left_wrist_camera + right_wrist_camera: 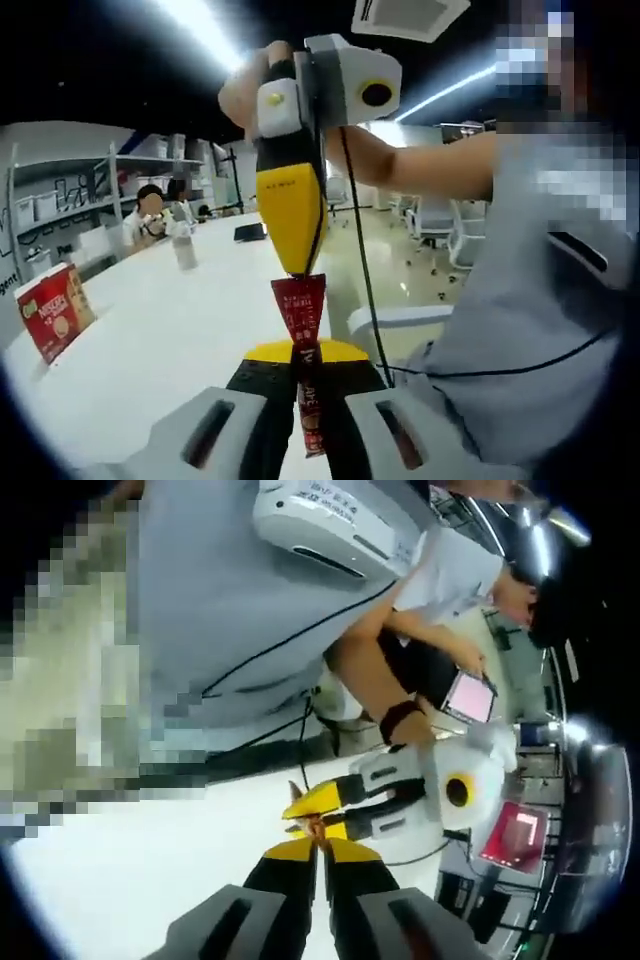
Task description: Tear open the coffee pouch, take out the coffee, and pour the coffee from the pouch into the cup
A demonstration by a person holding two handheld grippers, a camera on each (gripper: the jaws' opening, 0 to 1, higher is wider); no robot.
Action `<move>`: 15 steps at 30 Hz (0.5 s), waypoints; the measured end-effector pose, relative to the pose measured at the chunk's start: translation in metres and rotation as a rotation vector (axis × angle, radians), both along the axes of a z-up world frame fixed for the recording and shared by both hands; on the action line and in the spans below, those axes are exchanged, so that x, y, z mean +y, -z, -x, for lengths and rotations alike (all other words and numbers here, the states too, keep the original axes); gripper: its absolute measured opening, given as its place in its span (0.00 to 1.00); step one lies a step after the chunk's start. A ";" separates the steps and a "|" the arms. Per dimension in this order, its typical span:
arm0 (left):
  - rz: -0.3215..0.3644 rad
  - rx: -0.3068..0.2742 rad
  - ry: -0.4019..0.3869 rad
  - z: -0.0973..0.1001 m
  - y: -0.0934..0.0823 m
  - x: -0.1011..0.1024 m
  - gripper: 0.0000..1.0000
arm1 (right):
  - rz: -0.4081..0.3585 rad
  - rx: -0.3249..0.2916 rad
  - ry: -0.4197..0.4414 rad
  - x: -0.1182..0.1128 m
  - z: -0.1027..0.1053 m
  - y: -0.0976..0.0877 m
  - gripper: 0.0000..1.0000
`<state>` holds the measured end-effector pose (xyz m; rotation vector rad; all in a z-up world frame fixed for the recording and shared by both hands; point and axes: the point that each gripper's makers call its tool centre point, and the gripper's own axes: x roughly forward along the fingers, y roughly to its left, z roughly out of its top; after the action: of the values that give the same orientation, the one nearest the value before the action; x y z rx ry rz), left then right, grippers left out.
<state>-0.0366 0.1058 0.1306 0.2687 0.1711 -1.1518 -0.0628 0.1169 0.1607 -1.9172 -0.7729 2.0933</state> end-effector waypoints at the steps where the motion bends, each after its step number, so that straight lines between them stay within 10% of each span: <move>1: 0.002 0.000 0.003 0.001 0.000 -0.001 0.08 | 0.015 0.001 0.002 -0.002 0.000 0.002 0.05; 5: -0.010 0.009 0.018 0.004 0.002 -0.003 0.09 | 0.024 0.007 0.011 -0.002 0.003 0.005 0.03; 9: -0.036 -0.152 -0.051 -0.014 -0.003 0.001 0.13 | 0.019 0.062 0.167 -0.001 -0.009 0.002 0.02; 15: -0.020 -0.217 -0.201 -0.037 -0.015 0.016 0.21 | -0.033 0.221 0.511 0.015 -0.048 -0.011 0.02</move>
<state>0.0005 0.1213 0.1459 0.3830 0.0172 -0.9155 -0.0152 0.1315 0.1712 -1.6101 -0.2338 1.9034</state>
